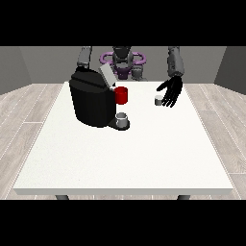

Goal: Insert the coffee pod into the coffee machine and close the lid

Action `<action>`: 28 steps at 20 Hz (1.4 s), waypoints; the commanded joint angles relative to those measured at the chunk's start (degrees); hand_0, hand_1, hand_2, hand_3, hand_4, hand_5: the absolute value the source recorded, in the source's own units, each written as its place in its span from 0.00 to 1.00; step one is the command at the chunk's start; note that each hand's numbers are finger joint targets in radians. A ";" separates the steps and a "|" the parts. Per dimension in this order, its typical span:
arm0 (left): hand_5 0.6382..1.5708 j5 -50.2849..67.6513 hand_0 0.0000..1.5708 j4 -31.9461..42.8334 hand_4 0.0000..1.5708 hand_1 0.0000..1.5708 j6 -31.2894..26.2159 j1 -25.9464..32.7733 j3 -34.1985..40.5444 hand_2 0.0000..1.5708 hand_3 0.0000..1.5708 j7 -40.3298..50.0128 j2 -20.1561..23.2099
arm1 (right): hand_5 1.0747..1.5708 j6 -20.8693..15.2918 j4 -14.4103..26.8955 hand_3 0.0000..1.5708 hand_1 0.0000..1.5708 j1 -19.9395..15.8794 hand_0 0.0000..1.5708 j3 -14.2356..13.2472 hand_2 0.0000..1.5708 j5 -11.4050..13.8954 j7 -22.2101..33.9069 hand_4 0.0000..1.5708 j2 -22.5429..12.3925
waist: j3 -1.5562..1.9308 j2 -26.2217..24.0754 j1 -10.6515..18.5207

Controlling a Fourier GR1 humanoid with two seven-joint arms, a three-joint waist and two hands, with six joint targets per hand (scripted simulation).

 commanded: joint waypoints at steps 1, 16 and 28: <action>1.00 -4.41 0.60 2.91 0.05 0.60 4.05 -3.27 -0.80 0.61 0.44 0.88 -1.55 | 1.00 3.37 2.67 0.00 0.00 -1.99 0.00 -1.78 0.00 -1.72 -0.55 0.00 -2.49 | 0.01 0.31 -0.49; 1.00 -19.25 0.48 11.51 0.24 0.48 2.45 -7.37 -8.12 0.60 0.51 1.63 -0.74 | 1.00 0.90 7.73 0.00 0.00 -2.40 0.00 -1.08 0.00 -0.78 -2.96 0.00 0.56 | 0.01 -1.27 -0.71; 1.00 -17.71 0.87 14.00 0.31 0.87 1.96 -9.54 -4.78 0.87 0.83 -4.10 -6.14 | 1.00 -2.01 10.93 0.00 0.00 1.86 0.00 -0.58 0.00 2.94 -1.90 0.00 -0.49 | 0.03 -6.91 0.76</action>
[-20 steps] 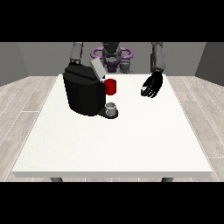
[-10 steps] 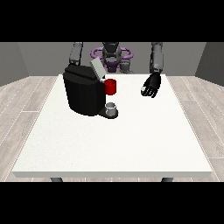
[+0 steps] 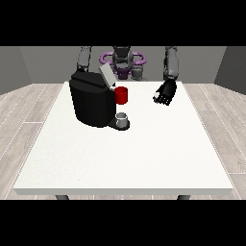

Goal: Insert the coffee pod into the coffee machine and close the lid

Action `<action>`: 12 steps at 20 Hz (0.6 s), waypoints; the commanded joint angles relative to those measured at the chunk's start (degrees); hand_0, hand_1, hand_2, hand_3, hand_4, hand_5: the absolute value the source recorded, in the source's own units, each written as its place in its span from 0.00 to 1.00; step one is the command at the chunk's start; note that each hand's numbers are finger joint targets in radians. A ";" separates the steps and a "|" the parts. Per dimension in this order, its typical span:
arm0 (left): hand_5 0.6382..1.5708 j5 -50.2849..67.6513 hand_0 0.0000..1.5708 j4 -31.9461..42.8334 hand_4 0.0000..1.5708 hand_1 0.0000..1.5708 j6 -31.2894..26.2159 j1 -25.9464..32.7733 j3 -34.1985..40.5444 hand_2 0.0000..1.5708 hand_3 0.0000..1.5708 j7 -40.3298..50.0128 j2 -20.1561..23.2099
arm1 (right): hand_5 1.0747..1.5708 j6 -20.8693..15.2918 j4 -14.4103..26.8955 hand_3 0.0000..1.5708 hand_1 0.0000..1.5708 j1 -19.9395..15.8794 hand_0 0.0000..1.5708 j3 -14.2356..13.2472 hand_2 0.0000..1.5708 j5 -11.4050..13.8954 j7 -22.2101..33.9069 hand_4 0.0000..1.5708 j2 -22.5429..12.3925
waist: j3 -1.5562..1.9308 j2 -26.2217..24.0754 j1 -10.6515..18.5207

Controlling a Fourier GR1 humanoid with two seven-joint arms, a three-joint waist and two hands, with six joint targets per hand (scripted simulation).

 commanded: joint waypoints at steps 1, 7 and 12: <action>1.00 3.40 0.90 -1.75 0.31 0.90 -2.91 0.91 1.04 0.89 0.85 -3.38 -3.15 | 1.00 -0.45 1.63 0.00 0.00 1.71 0.00 -1.49 0.00 -0.48 -0.31 0.00 -0.63 | -0.05 -3.78 2.04; 1.00 4.71 0.90 -4.50 0.33 0.90 -13.29 -4.47 2.42 0.89 0.84 -1.48 -1.15 | 1.00 -0.01 6.39 0.00 0.00 -0.66 0.00 -2.91 0.00 -0.85 -0.21 0.00 -1.92 | -0.04 -5.25 3.77; 1.00 4.94 0.90 -7.93 0.34 0.90 -19.07 -9.55 1.27 0.89 0.85 6.61 -6.15 | 1.00 1.80 8.31 0.00 0.00 0.37 0.00 -2.71 0.00 -1.31 -2.53 0.00 -2.42 | -0.02 -8.67 2.35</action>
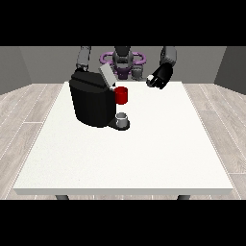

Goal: Insert the coffee pod into the coffee machine and close the lid

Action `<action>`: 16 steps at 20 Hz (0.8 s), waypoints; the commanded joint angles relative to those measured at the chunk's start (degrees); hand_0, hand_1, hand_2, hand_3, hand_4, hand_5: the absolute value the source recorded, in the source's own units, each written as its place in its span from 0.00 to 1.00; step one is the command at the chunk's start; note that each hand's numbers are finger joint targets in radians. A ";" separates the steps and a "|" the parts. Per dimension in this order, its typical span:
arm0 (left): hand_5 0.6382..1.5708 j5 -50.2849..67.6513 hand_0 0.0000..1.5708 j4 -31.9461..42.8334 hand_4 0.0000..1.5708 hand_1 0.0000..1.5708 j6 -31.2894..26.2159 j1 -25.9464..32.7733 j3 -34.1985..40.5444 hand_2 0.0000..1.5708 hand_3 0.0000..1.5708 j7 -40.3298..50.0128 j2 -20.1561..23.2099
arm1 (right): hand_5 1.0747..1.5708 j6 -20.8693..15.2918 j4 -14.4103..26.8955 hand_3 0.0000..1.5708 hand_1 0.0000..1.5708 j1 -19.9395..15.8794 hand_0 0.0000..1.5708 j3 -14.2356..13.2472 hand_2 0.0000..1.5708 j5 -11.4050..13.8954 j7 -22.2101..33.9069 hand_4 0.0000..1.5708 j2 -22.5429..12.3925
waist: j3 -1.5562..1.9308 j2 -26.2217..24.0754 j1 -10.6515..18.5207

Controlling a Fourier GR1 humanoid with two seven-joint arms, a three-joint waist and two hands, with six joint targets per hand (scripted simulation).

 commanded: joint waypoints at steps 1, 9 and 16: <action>1.00 0.92 0.90 -1.07 0.34 0.90 -4.31 -3.23 1.36 0.89 0.85 3.29 -1.00 | 1.00 -1.51 -0.85 0.00 0.00 0.12 0.00 1.96 0.00 1.44 1.97 0.00 2.07 | -0.03 -1.55 -1.55; 1.00 0.86 0.85 -0.95 0.38 0.85 -5.56 -10.18 4.22 0.86 0.84 3.81 1.41 | 1.00 1.75 -5.19 0.00 0.00 -2.20 0.00 1.32 0.00 -1.21 -0.76 0.00 1.18 | -0.02 1.28 -5.54; 1.00 6.40 0.79 1.47 0.32 0.79 -11.70 -21.84 11.98 0.81 0.81 12.53 2.53 | 1.00 4.40 -6.19 0.00 0.00 -3.86 0.00 0.36 0.00 -2.39 0.07 0.00 -1.19 | -0.01 2.41 -10.06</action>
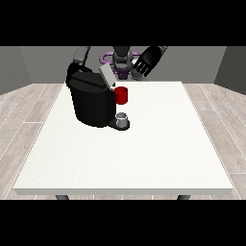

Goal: Insert the coffee pod into the coffee machine and close the lid

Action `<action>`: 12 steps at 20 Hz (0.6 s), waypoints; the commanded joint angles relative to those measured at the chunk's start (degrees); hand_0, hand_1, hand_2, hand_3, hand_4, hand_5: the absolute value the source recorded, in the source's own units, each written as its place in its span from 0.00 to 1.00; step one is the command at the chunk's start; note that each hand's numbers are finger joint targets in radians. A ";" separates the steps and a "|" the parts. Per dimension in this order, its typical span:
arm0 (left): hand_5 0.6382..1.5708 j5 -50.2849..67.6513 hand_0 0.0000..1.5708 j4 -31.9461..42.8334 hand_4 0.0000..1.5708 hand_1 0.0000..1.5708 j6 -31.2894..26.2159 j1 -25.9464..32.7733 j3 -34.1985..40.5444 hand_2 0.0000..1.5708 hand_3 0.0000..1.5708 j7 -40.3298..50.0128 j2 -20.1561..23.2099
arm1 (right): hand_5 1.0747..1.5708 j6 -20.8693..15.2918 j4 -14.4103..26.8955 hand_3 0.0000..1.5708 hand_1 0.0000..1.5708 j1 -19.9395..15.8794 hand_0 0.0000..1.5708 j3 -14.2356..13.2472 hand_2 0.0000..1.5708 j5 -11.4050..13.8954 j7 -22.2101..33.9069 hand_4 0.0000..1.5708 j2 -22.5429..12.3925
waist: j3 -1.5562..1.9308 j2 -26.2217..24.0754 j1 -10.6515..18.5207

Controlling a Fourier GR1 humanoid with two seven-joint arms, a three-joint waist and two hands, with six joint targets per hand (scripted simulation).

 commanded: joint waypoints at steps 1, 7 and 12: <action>1.00 1.10 0.76 1.83 0.31 0.76 0.37 -4.76 3.08 0.79 0.80 4.28 -0.15 | 1.00 0.59 -2.83 0.00 0.00 -1.47 0.00 1.12 0.00 0.37 2.97 0.00 -0.03 | -0.01 1.13 -3.29; 1.00 0.74 0.74 3.01 0.31 0.74 -0.82 -9.86 4.22 0.79 0.81 0.88 5.28 | 1.00 -0.32 -4.28 0.00 0.00 -3.42 0.00 -0.20 0.00 -0.18 1.10 0.17 -0.24 | 0.00 7.12 -4.76; 1.00 -0.27 0.78 3.30 0.30 0.78 1.32 -15.28 4.41 0.82 0.78 4.14 4.42 | 1.00 -0.05 -2.89 0.00 0.00 -8.39 0.00 -2.16 0.00 -0.64 -0.82 0.00 -1.99 | 0.02 11.77 -5.43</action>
